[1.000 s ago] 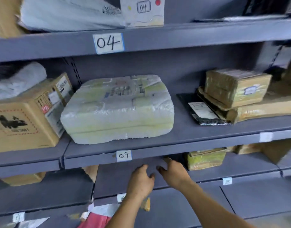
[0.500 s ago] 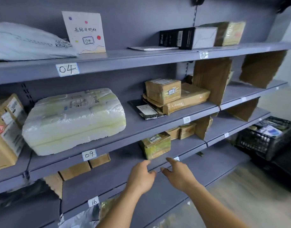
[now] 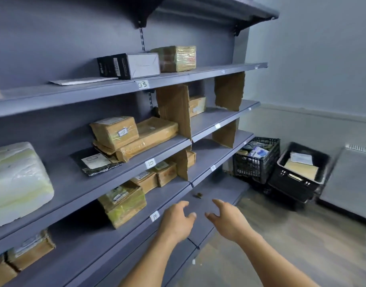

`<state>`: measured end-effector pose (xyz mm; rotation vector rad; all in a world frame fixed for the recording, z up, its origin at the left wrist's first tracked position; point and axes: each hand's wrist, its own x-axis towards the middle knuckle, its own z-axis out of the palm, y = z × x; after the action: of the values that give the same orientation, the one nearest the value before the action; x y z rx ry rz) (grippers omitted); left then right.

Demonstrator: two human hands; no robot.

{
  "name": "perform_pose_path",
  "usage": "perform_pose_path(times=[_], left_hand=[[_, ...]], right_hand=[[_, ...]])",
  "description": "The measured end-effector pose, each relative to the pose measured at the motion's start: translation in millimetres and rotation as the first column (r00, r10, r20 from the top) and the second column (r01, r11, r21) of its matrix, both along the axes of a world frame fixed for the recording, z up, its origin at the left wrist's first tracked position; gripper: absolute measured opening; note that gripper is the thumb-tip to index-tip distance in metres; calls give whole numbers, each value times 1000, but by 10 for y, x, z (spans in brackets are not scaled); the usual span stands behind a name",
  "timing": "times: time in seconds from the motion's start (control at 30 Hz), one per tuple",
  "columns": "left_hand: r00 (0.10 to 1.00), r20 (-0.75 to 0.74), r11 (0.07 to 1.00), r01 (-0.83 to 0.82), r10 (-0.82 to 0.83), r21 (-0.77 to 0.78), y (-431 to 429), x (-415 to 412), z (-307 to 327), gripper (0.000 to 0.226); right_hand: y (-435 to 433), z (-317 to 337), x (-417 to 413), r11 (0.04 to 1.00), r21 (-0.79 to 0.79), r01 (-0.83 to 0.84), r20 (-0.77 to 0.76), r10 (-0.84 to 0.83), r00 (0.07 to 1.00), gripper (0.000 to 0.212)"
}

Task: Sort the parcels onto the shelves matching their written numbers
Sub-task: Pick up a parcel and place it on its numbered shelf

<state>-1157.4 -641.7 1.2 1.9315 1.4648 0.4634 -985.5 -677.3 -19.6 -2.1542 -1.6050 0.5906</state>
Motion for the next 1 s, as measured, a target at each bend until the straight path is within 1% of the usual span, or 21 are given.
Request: perform_pose_path(times=[0.23, 0.37, 0.5, 0.6, 0.77, 1.0], left_hand=[[992, -3, 991, 130, -130, -27, 71, 1438, -26, 52], [979, -28, 978, 200, -202, -61, 79, 2098, -68, 52], [957, -43, 957, 284, -287, -67, 145, 2657, -81, 51], [942, -63, 942, 326, -331, -73, 283, 3000, -118, 51], [921, -71, 923, 379, -383, -72, 664, 3583, -255, 50], [916, -29, 916, 397, -399, -62, 1577, 4504, -398, 49]], right_hand=[[-183, 0, 1393, 989, -46, 141, -6, -141, 990, 65], [-329, -1, 1996, 976, -68, 207, -18, -209, 978, 54], [-353, -102, 2528, 951, -91, 295, -21, -298, 954, 63], [-300, -173, 2842, 934, -107, 340, -27, -344, 938, 65], [-48, -312, 3347, 912, -129, 389, -15, -394, 919, 66], [723, -262, 4205, 886, -139, 442, 33, -442, 896, 64]])
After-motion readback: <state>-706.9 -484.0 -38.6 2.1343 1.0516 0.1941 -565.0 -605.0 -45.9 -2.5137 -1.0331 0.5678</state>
